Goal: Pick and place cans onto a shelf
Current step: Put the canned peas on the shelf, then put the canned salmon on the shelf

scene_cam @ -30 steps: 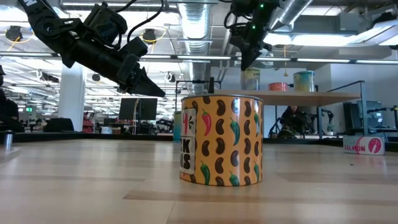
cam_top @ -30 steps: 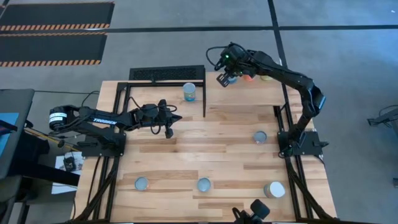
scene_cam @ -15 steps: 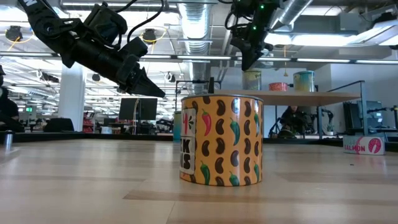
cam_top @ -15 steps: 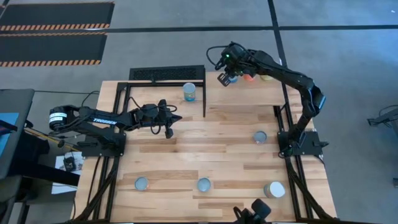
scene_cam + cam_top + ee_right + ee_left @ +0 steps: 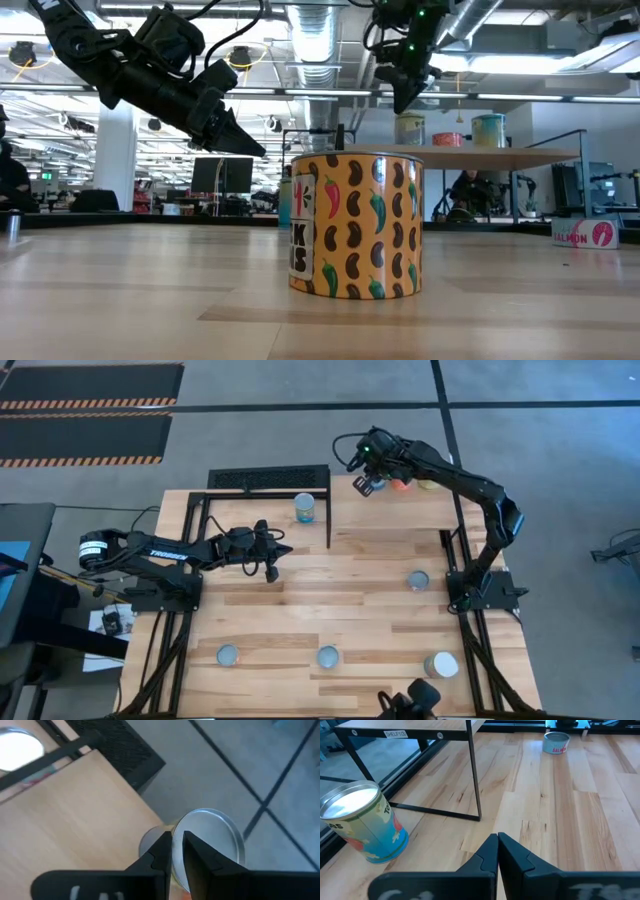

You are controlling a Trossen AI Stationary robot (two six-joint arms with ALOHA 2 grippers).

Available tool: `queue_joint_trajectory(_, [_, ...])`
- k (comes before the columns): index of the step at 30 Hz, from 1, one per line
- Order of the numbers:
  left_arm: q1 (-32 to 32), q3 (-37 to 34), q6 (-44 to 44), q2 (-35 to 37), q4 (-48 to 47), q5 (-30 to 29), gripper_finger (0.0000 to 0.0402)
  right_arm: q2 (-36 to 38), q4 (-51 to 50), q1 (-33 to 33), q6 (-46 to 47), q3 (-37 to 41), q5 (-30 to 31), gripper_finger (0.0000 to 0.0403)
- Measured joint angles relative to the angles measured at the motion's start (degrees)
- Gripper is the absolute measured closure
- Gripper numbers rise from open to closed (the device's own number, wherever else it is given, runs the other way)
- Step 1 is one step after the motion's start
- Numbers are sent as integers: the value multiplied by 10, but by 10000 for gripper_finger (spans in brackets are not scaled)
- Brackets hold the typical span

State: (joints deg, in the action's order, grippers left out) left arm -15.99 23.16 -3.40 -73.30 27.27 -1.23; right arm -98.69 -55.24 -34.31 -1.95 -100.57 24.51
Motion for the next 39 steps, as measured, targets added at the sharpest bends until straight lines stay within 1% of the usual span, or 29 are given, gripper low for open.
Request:
queue_joint_trajectory(3, [0,0,0,0,0,0,401,8,6,11,-20,0,11,335])
queue_joint_trajectory(8, [0,0,-1,0,0,0,401,50,40,43,-41,0,9,337])
queue_joint_trajectory(10, [0,0,-2,0,0,0,401,71,53,59,-50,15,-7,341])
queue_joint_trajectory(12, [0,0,-2,0,0,0,401,95,68,76,-55,44,-39,353])
queue_joint_trajectory(16, [1,0,-4,0,0,0,401,156,152,114,-57,159,-98,391])
queue_joint_trajectory(20, [3,0,-4,0,0,0,401,231,282,172,-60,306,-144,388])
queue_joint_trajectory(23, [7,0,-4,0,-1,0,401,281,369,237,-44,403,-152,391])
queue_joint_trajectory(25, [9,0,-4,0,0,1,401,308,392,284,-14,455,-139,397])
queue_joint_trajectory(27, [8,0,-4,0,0,1,401,328,391,334,31,494,-98,397])
queue_joint_trajectory(29, [8,0,-4,0,0,1,401,342,369,383,84,522,-52,394])
queue_joint_trajectory(31, [8,0,-4,0,0,1,401,349,317,428,153,536,-20,393])
queue_joint_trajectory(33, [8,0,-4,0,0,1,401,350,256,465,238,537,-2,393])
queue_joint_trajectory(36, [8,0,-4,0,0,1,401,349,151,506,369,537,9,390])
queue_joint_trajectory(39, [8,0,-4,0,0,1,401,336,73,532,476,537,9,371])
